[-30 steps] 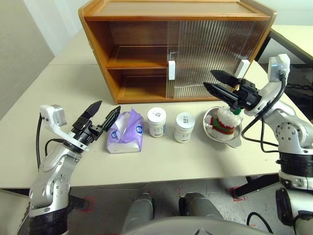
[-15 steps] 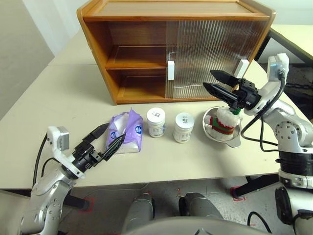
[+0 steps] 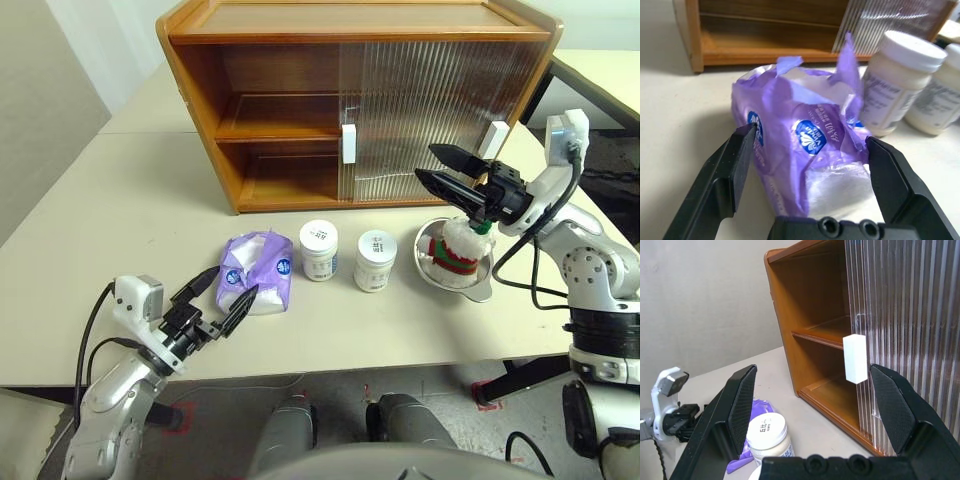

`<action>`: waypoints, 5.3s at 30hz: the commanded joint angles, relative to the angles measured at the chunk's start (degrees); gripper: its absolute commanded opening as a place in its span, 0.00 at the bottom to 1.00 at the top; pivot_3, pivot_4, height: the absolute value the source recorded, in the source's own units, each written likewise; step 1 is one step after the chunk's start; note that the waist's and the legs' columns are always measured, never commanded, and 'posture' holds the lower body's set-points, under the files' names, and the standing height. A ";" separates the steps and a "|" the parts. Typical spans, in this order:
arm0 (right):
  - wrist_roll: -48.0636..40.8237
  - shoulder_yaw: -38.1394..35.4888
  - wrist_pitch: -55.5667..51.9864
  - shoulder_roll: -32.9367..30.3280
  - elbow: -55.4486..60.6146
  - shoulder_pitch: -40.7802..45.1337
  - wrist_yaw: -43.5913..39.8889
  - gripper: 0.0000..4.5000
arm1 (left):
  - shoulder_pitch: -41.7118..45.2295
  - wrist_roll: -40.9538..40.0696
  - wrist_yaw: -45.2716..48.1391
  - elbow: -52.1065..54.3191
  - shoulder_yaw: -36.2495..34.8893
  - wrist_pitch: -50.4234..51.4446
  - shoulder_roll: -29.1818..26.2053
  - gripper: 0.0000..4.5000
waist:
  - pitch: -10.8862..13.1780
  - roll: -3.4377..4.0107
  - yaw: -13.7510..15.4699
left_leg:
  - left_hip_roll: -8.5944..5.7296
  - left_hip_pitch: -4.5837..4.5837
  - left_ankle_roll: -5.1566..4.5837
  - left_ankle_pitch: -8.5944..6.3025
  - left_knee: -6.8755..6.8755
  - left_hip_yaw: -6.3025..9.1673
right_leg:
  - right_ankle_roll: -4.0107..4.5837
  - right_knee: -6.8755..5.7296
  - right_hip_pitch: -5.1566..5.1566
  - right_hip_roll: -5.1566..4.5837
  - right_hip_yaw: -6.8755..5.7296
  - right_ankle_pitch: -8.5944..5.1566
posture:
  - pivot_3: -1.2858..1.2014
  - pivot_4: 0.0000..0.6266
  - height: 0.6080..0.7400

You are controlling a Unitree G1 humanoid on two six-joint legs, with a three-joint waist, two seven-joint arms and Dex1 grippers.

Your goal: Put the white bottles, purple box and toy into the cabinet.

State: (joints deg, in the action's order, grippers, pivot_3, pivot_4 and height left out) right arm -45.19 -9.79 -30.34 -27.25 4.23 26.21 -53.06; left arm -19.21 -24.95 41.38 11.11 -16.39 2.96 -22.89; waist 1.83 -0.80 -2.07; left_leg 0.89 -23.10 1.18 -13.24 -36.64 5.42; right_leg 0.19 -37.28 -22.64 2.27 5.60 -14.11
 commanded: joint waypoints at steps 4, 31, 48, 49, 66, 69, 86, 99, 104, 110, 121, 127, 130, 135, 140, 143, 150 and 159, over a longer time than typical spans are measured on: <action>-0.08 -0.19 -0.63 -0.43 1.06 0.58 0.34 1.00 | -0.82 2.01 -1.06 -2.29 2.14 -0.32 0.53 0.99 | 0.01 0.04 -0.02 | 0.00 -0.01 0.01 -0.01 0.00 0.00 | 0.01 0.01 -0.01 0.00 0.01 -0.01 | 0.49 0.08 1.00; 1.24 0.41 0.89 1.03 -0.54 1.74 0.07 1.00 | 9.31 -8.16 -4.99 3.43 -1.42 12.43 -2.95 0.01 | -0.03 0.15 0.05 | -0.03 0.08 -0.38 0.24 0.27 -0.03 | 0.64 -0.01 -0.03 0.02 0.02 0.25 | 0.49 0.06 1.00; 2.15 1.03 1.70 2.54 -0.90 2.04 0.14 1.00 | 35.12 -18.43 -15.82 0.14 -4.78 28.35 -7.43 0.01 | -0.01 0.08 0.06 | -0.12 0.32 -0.97 0.66 0.15 -0.12 | 0.38 0.01 0.25 0.16 0.03 0.34 | 0.49 0.07 1.00; 2.15 0.99 1.70 2.55 -0.85 2.02 0.16 1.00 | 37.23 -17.68 -16.55 -1.16 -4.23 28.53 -7.32 0.01 | 0.00 0.08 0.09 | -0.12 0.31 -0.97 0.67 0.10 -0.12 | 0.34 0.00 0.26 0.16 0.04 0.35 | 0.49 0.07 1.00; 1.32 0.28 1.37 3.77 2.17 -0.32 2.56 1.00 | 67.71 -5.44 -30.42 -29.95 1.08 29.93 1.54 0.01 | 0.24 -0.17 -0.24 | -0.23 0.14 -1.06 0.76 -0.16 -0.14 | -0.02 0.12 0.27 0.13 0.12 0.55 | 0.47 0.08 1.00; 1.24 0.16 1.33 3.78 2.61 -0.71 2.90 1.00 | 69.33 -3.77 -29.48 -32.29 1.60 29.00 2.31 0.01 | 0.27 -0.14 -0.31 | -0.33 0.14 -1.10 0.78 -0.16 -0.14 | -0.56 0.12 0.29 0.11 0.14 0.32 | 0.46 0.09 1.00; 0.93 0.34 0.71 3.37 1.93 0.04 2.98 1.00 | 65.83 -2.05 -25.75 -27.55 1.29 27.79 3.17 0.95 | 0.84 -0.09 -0.31 | -0.49 0.01 -1.21 0.93 -0.19 -0.13 | -0.71 0.15 0.25 -0.01 0.18 0.43 | 0.47 0.10 1.00; 0.90 0.53 0.20 3.32 1.51 0.19 2.22 1.00 | 59.99 -7.32 -22.36 -16.21 -2.14 24.04 4.88 1.00 | 0.86 -0.11 -0.22 | -0.55 0.04 -1.28 0.92 -0.25 -0.15 | -0.82 0.17 0.32 0.05 0.17 0.41 | 0.48 0.08 1.00; 1.01 0.51 0.05 3.11 1.18 0.42 1.90 1.00 | 54.23 -10.58 -14.68 -7.59 0.81 23.81 3.98 1.00 | 0.85 -0.11 -0.18 | -0.55 0.08 -1.29 0.94 -0.31 -0.16 | -0.77 0.17 0.39 0.01 0.17 0.47 | 0.48 0.07 1.00; 1.15 0.46 0.03 2.96 1.11 0.45 1.85 1.00 | 49.38 -10.95 -10.47 -3.83 5.07 26.54 2.55 0.90 | 0.85 -0.11 -0.12 | -0.50 0.11 -1.28 0.94 -0.31 -0.15 | -0.69 0.14 0.38 0.02 0.15 0.51 | 0.48 0.07 1.00; 1.26 0.11 0.23 2.75 1.57 0.06 2.21 1.00 | 52.72 0.30 -16.49 -13.98 9.63 22.30 3.58 0.05 | 0.84 -0.09 -0.24 | -0.43 0.12 -1.30 0.97 -0.39 -0.13 | -0.61 0.13 0.39 0.01 0.15 0.63 | 0.47 0.07 1.00; 1.19 0.05 0.19 2.75 1.97 -0.21 2.53 1.00 | 55.63 4.24 -19.65 -19.22 9.95 20.50 5.20 0.01 | 0.84 -0.09 -0.47 | -0.45 0.10 -1.31 0.97 -0.39 -0.15 | -0.66 0.15 0.39 0.01 0.17 0.62 | 0.47 0.07 1.00; 1.03 -0.01 0.05 2.64 2.26 -0.39 2.71 1.00 | 57.00 5.81 -21.40 -21.75 9.56 18.90 6.30 0.01 | 0.84 -0.09 -0.48 | -0.46 0.10 -1.31 0.98 -0.39 -0.15 | -0.68 0.14 0.39 0.01 0.17 0.62 | 0.47 0.07 1.00; 0.93 -0.02 -0.05 2.59 2.37 -0.48 2.90 1.00 | 59.31 7.24 -24.41 -26.53 8.26 15.50 8.01 0.01 | 0.84 -0.09 -0.62 | -0.49 0.10 -1.36 1.01 -0.41 -0.15 | -0.76 0.14 0.41 0.02 0.17 0.66 | 0.47 0.07 1.00; 0.87 0.01 -0.10 2.56 2.51 -0.56 2.92 1.00 | 61.26 9.28 -27.91 -30.95 7.30 11.32 8.76 0.01 | 0.84 -0.09 -0.73 | -0.51 0.11 -1.40 1.03 -0.44 -0.15 | -0.80 0.14 0.42 0.02 0.17 0.69 | 0.46 0.07 1.00; 0.85 0.02 -0.13 2.57 2.59 -0.58 2.97 1.00 | 61.82 9.71 -28.94 -32.53 7.01 9.84 8.73 0.01 | 0.84 -0.09 -0.78 | -0.52 0.11 -1.41 1.04 -0.46 -0.16 | -0.82 0.14 0.43 0.03 0.17 0.69 | 0.46 0.07 1.00; 0.77 0.00 -0.18 2.51 2.48 -0.50 3.01 1.00 | 59.06 4.18 -18.77 -25.87 7.63 8.90 8.53 0.13 | 0.84 -0.09 -0.79 | -0.66 0.07 -1.40 1.04 -0.49 -0.17 | -0.83 0.15 0.45 0.08 0.17 0.68 | 0.46 0.07 1.00; 0.86 0.10 -0.08 2.65 2.01 -0.20 2.93 1.00 | 47.30 -4.81 -5.21 -12.23 6.48 11.88 3.74 0.84 | 0.84 -0.08 -0.99 | -0.67 0.08 -1.35 0.99 -0.52 -0.18 | -0.78 0.14 0.44 0.12 0.15 0.69 | 0.47 0.07 1.00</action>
State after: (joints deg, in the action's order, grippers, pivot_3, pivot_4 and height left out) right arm -44.20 -9.82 -30.08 -24.28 6.12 25.92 -50.01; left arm 30.23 -29.38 33.79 -3.24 -9.83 14.76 -17.77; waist 2.67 -0.88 -3.06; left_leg 0.30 -23.01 -0.16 -12.25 -37.17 5.27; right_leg -0.57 -37.14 -22.21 2.37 5.75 -13.40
